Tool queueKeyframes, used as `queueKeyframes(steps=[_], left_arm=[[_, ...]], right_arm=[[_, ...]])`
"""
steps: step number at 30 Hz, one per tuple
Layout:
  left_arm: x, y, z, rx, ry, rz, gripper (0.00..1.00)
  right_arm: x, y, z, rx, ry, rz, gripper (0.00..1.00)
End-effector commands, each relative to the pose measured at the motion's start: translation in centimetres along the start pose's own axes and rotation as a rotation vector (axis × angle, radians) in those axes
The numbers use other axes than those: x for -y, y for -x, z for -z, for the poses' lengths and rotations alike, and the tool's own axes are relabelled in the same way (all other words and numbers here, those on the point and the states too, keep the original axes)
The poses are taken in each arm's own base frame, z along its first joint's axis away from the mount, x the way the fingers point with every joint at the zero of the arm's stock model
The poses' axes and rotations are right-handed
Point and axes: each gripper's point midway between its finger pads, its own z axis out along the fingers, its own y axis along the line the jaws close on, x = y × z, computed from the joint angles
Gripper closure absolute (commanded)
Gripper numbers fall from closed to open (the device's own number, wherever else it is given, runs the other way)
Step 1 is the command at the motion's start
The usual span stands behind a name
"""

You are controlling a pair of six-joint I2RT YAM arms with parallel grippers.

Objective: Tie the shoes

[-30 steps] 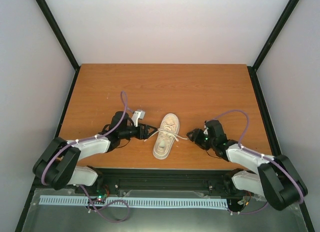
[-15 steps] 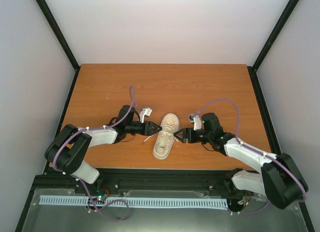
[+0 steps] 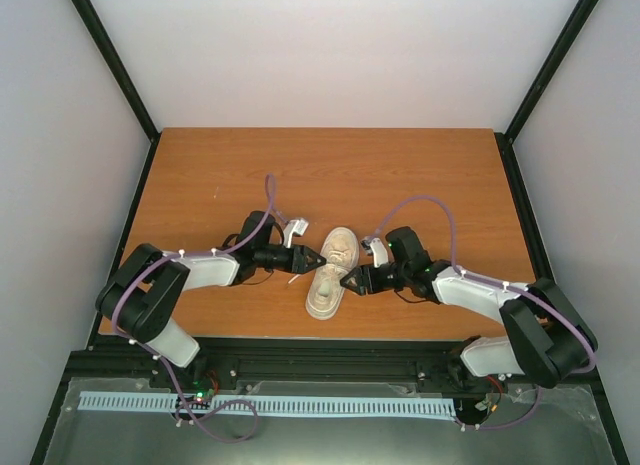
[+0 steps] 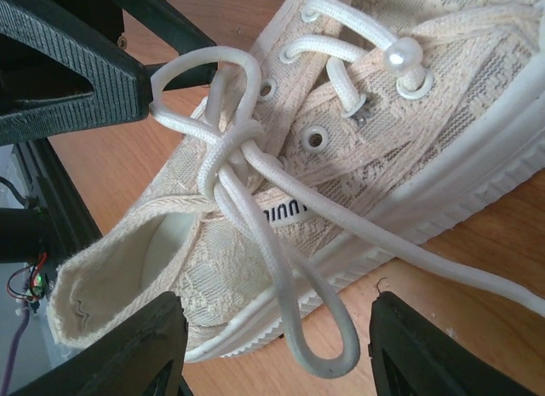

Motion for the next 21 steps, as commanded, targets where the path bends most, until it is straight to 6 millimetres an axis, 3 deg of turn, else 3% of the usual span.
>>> queueKeyframes(steps=[1, 7, 13, 16, 21], left_arm=[[1.2, 0.7, -0.5, -0.011, -0.039, -0.033, 0.61], [1.3, 0.8, -0.7, -0.008, -0.036, -0.037, 0.68], [0.8, 1.0, -0.7, 0.006, -0.011, -0.02, 0.95], [0.6, 1.2, -0.4, 0.026, 0.013, -0.017, 0.99], [0.4, 1.8, 0.4, 0.068, 0.07, -0.019, 0.99]], right_arm=[[-0.4, 0.8, -0.3, 0.01, 0.0, 0.034, 0.42], [-0.1, 0.8, -0.7, -0.006, -0.01, 0.028, 0.55], [0.9, 0.6, -0.5, -0.005, -0.07, 0.01, 0.84], [1.5, 0.4, -0.3, -0.007, -0.1, -0.006, 0.97], [2.4, 0.0, 0.2, -0.015, -0.17, -0.026, 0.97]])
